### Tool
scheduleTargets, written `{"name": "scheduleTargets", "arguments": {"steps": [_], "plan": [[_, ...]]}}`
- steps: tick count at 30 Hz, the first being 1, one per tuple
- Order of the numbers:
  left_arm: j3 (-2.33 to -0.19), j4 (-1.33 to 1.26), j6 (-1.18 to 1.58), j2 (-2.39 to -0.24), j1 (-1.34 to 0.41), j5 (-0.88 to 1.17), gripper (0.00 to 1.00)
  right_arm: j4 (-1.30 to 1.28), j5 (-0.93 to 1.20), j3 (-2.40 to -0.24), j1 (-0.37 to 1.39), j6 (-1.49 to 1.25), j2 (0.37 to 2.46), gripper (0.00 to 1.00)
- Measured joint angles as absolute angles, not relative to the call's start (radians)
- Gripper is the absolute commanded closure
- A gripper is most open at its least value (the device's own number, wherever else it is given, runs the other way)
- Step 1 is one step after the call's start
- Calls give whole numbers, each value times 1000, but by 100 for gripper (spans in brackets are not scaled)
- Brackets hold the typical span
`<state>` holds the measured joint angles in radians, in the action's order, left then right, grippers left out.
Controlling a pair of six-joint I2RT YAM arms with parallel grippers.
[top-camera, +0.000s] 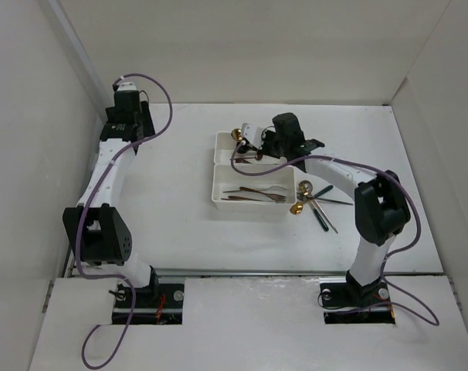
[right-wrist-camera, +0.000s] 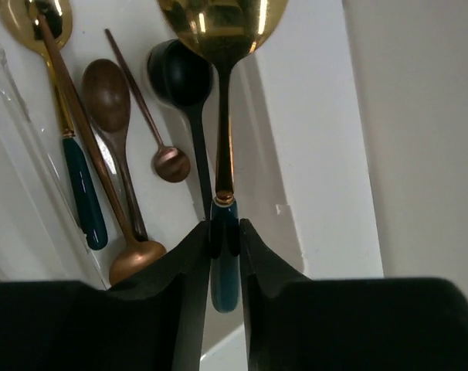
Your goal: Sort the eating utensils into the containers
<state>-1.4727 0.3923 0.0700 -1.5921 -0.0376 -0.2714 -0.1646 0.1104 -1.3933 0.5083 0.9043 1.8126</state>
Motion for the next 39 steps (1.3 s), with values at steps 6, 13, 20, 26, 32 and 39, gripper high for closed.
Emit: {"name": "scheduleTargets", "arguments": {"steps": [6,13,20,26,32,39], "plan": [[-1459,373,73,-1552,-2,-291,40,-168,97,-1394,528,936,1854,0],[-1451,370,73,-1553,-4,-278,40,-158,75,-1349,522,842,1777,0],[-1451,368,77,-1561,-3,-260,40,-226,119,-1114,219,773,1422,10],[-1451,366,84,-1583,-2,-237,40,-400,160,-947,138,837,1452,18],[-1451,365,88,-1585,-1,-233,40,-510,179,-934,99,866,1559,29],[-1451,365,87,-1585,2,-237,40,-509,180,-935,80,873,1610,43]]}}
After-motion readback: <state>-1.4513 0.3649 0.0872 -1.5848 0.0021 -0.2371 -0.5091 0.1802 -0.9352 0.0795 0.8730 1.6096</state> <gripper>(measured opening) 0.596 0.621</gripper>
